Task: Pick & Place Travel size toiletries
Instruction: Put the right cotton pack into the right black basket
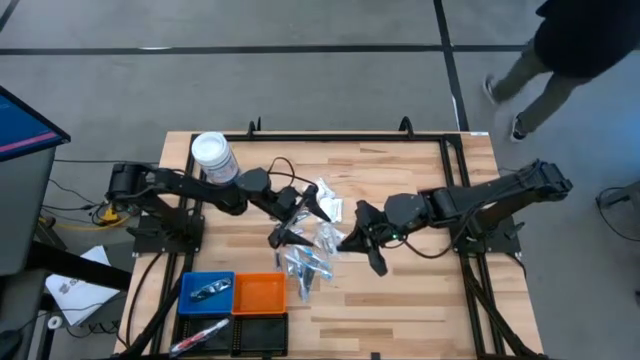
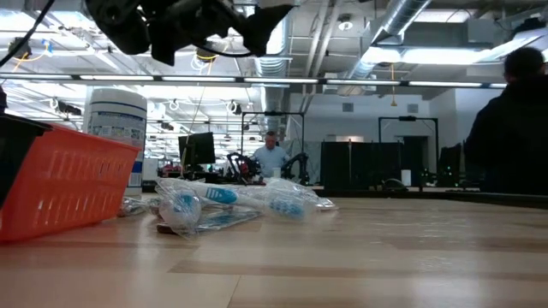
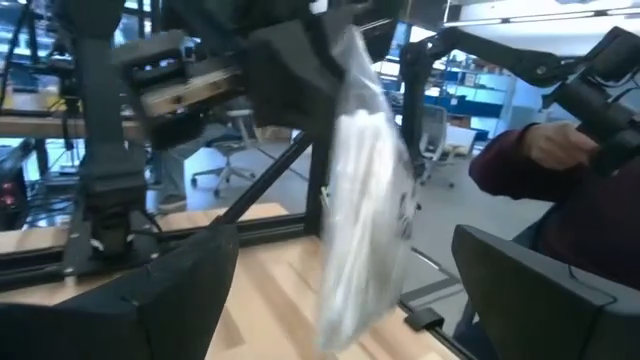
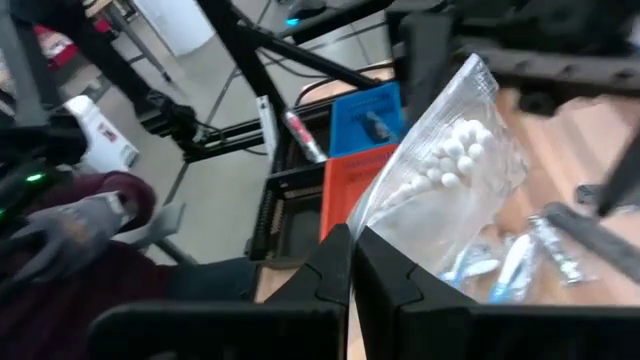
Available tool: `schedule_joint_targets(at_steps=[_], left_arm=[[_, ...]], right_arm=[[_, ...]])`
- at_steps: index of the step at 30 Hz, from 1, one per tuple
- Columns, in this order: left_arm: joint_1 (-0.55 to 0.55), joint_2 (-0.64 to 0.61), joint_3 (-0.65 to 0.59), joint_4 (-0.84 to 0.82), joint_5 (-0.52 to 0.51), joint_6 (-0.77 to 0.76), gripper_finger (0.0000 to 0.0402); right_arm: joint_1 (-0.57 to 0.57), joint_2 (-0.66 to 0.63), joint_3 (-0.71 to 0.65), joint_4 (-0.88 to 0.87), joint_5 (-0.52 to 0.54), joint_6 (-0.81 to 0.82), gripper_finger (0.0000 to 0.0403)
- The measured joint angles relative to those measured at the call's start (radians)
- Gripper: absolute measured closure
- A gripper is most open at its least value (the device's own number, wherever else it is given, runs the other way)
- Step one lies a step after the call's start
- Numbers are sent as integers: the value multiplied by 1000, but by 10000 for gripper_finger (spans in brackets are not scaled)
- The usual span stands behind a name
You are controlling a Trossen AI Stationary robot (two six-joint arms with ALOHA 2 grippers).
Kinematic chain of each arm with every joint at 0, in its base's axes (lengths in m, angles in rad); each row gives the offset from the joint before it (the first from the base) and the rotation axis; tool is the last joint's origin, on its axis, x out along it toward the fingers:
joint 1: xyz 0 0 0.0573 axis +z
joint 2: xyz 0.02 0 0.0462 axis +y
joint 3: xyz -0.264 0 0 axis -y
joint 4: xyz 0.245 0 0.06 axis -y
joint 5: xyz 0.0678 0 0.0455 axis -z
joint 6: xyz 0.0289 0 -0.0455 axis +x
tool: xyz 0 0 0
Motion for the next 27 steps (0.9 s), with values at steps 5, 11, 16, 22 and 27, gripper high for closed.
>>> schedule_joint_targets(at_steps=[5,11,16,22,27], left_arm=[[-44,20,21,4,1,3,38],[-71,7,22,18,-22,10,46],[-68,12,22,16,-72,12,72],[-68,13,22,12,-72,28,172],[-66,13,22,13,-77,30,278]], right_arm=[[-18,0,0,0,22,-20,403],[-23,0,0,-1,25,-24,403],[-23,0,0,-1,25,-25,403],[-29,0,0,-1,25,-33,403],[-40,0,0,0,26,-49,403]])
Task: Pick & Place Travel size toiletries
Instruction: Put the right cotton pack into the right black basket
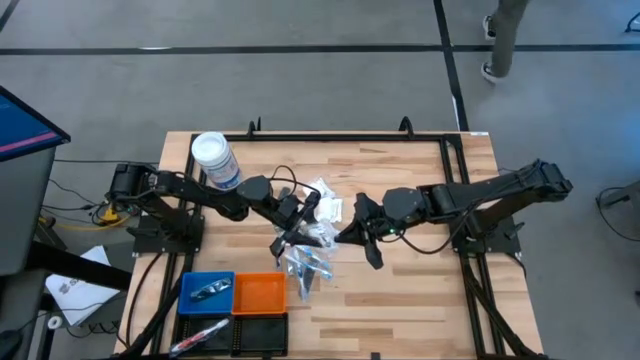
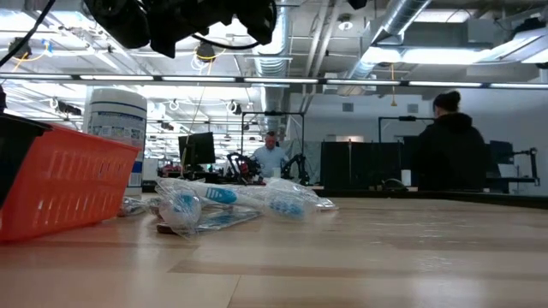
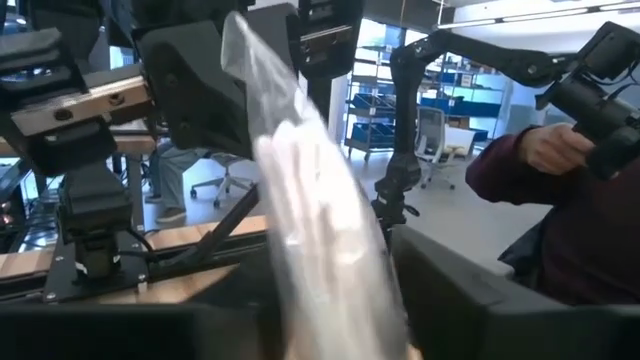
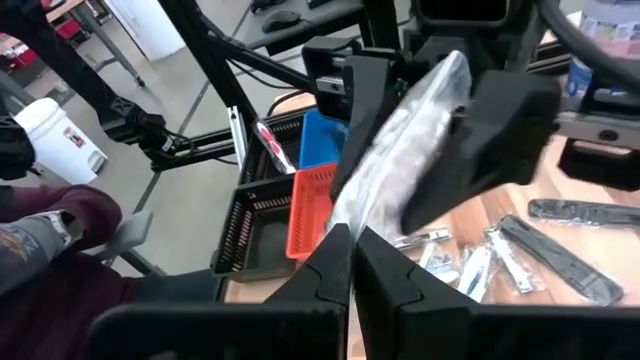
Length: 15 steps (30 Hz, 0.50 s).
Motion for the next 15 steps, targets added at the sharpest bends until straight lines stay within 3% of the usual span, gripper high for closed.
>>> schedule_joint_targets(at_steps=[5,10,15], left_arm=[[0,0,0,-6,-18,-10,381],[-4,0,-2,-55,47,-50,379],[-11,0,-8,-68,219,-134,384]], right_arm=[[-4,0,0,9,0,1,393],[20,-3,0,46,-36,51,323],[52,-1,0,50,-34,54,216]])
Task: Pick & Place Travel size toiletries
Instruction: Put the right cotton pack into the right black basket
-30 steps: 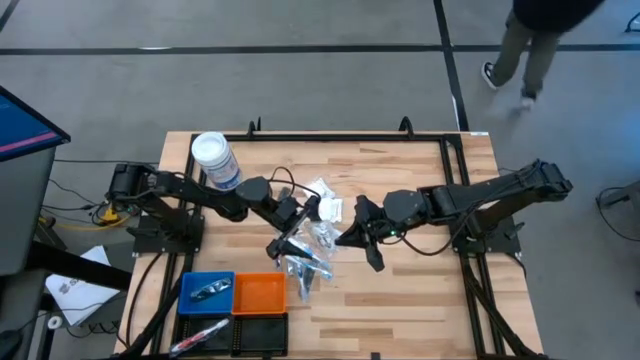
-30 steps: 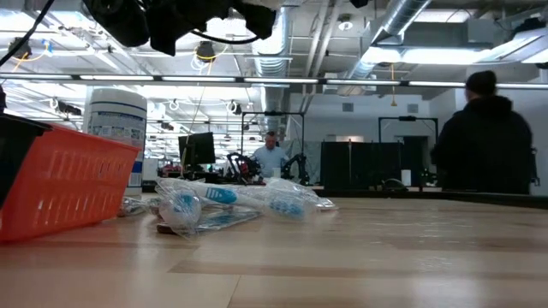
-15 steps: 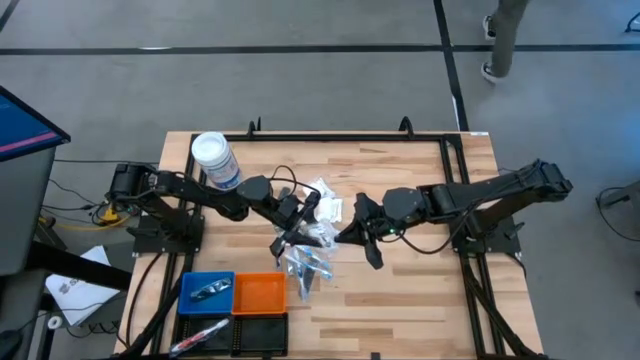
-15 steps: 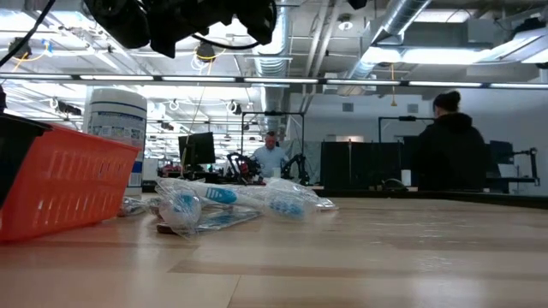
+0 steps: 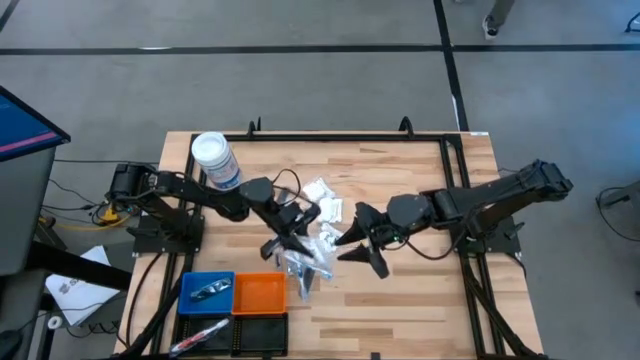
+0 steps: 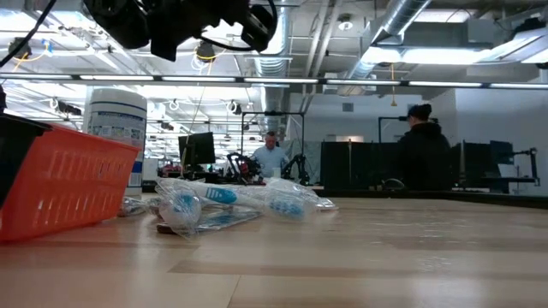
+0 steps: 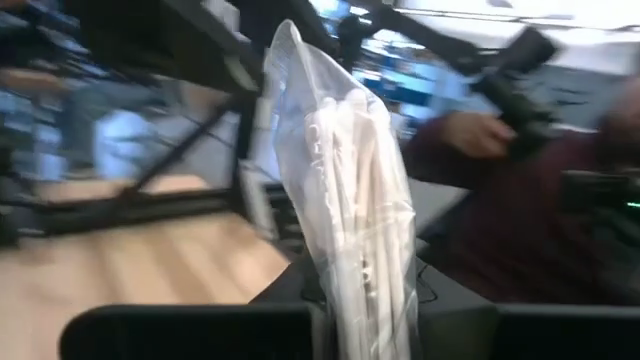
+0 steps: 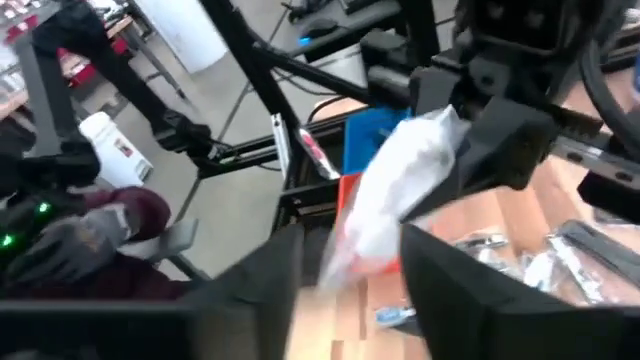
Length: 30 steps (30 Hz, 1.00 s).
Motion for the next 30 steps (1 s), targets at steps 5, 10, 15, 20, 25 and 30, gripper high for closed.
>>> schedule_joint_targets(at_steps=[5,10,15,20,25,30], left_arm=[[-57,-5,-49,25,102,-76,384],[-158,-5,-104,163,84,-198,384],[-269,-6,-163,362,40,-312,384],[-352,-5,-230,390,-116,-320,384],[-414,-5,-258,439,-185,-343,384],[-421,-6,-259,436,-206,-317,385]], right_arm=[[58,0,0,0,4,-296,135],[120,24,1,22,45,-678,124],[143,124,1,88,97,-1042,136],[161,263,39,157,324,-1221,150],[202,396,155,159,585,-1472,167],[230,488,272,134,687,-1611,196]])
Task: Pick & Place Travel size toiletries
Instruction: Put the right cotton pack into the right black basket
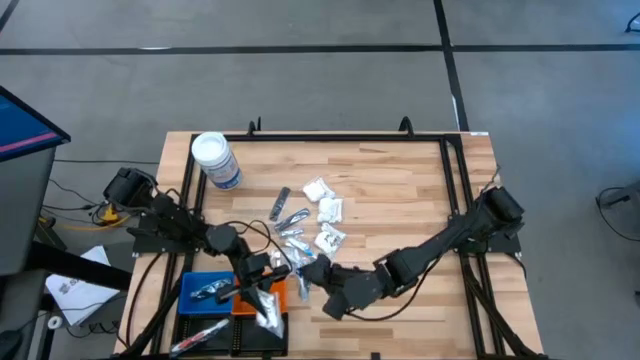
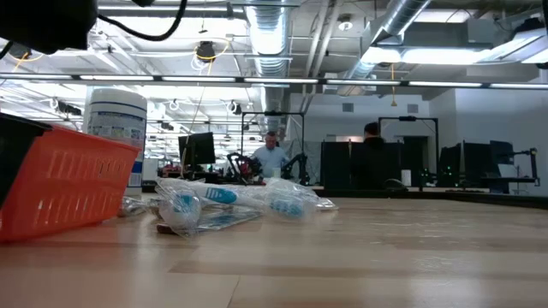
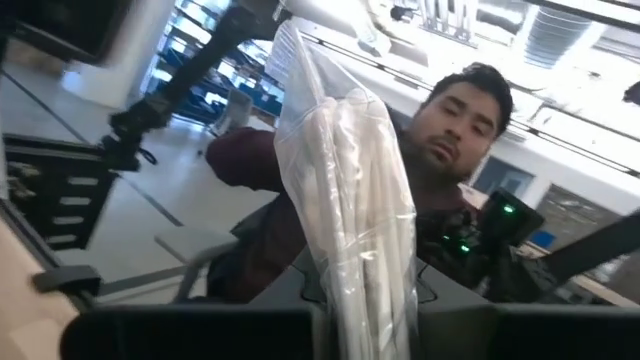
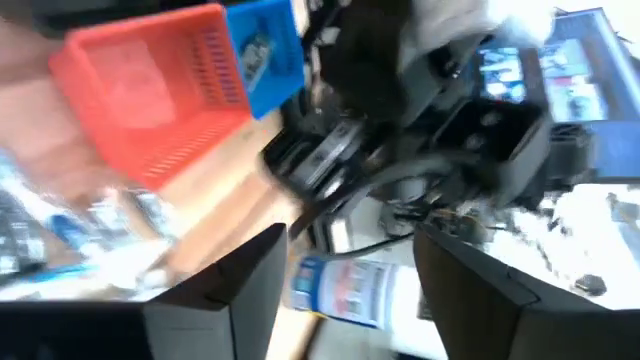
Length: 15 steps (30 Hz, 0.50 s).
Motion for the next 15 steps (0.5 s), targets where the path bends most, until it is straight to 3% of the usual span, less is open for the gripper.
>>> schedule_joint_targets(at_steps=[6,10,15], left_arm=[[0,0,-1,-1,-30,23,379],[0,0,-1,-1,2,0,386],[18,0,-1,-1,4,-18,386]], right_arm=[[-13,2,25,-35,8,-29,236],[1,3,25,-22,-5,-138,257],[-6,3,25,42,-106,-254,260]])
